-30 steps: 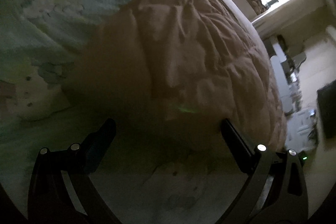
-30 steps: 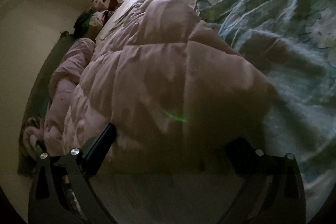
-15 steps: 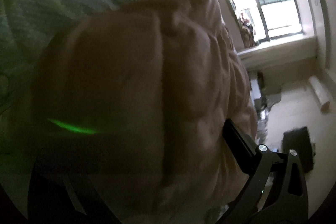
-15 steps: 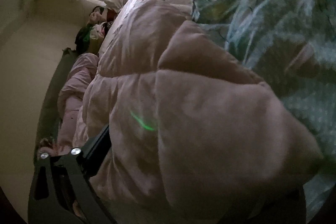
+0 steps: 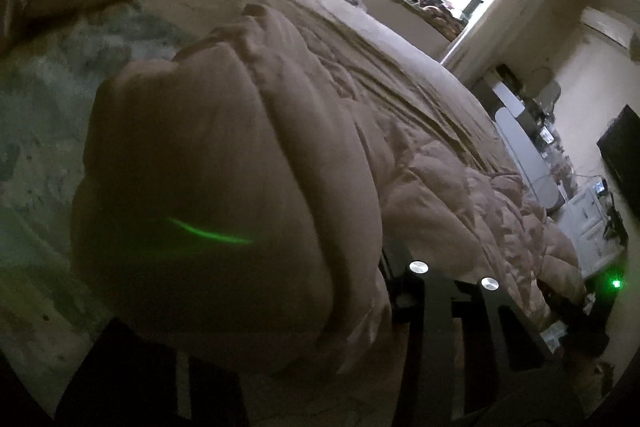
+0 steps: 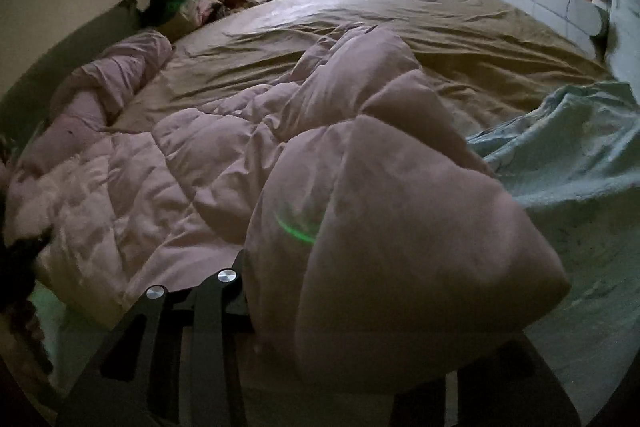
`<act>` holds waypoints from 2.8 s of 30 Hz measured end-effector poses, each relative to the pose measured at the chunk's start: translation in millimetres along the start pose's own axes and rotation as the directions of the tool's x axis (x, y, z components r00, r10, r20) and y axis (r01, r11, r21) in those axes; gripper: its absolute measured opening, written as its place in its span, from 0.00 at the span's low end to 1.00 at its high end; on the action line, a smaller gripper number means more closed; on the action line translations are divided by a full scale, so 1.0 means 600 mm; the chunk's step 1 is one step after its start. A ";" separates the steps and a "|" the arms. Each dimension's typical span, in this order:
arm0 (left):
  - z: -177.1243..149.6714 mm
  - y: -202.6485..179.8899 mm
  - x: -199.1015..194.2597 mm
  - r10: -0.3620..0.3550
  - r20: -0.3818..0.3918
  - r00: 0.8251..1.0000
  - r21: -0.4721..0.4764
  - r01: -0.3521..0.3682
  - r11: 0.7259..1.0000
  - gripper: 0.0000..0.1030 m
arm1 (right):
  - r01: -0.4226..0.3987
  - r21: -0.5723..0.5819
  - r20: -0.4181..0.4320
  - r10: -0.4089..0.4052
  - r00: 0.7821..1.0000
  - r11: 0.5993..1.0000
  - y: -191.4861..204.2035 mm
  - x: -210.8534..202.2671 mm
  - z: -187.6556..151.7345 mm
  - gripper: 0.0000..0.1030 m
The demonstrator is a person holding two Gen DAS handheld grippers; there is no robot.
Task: Fold large clothes
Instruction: 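Lift the folded coat bundle with both tools and carry it across the bed, then lower the coat bundle onto the bed and open both tools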
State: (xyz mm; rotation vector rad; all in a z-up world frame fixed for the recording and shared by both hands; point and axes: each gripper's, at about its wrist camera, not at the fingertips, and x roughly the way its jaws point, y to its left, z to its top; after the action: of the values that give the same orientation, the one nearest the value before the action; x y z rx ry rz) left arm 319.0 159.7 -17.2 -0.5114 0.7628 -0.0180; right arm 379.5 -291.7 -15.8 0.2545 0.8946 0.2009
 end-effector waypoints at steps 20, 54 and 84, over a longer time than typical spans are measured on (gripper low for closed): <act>0.063 -0.040 -0.060 -0.047 0.052 0.998 0.110 0.041 0.993 0.31 | 0.051 -0.110 -0.179 -0.070 0.981 0.993 0.064 -0.067 0.100 0.36; -0.109 0.033 -0.199 -0.078 0.100 0.992 0.246 0.051 0.968 0.31 | -0.168 0.010 0.071 0.167 0.983 0.986 0.028 -0.238 -0.183 0.36; -0.256 0.141 -0.265 0.113 -0.003 0.994 0.190 -0.111 0.975 0.87 | 0.055 0.062 0.094 -0.061 0.994 0.997 -0.021 -0.323 -0.331 0.94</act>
State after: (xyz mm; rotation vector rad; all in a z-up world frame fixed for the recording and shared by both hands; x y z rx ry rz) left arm 87.0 198.2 -43.9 -0.2865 0.7937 0.0106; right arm 105.5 -330.9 5.0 0.2903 0.8120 0.1073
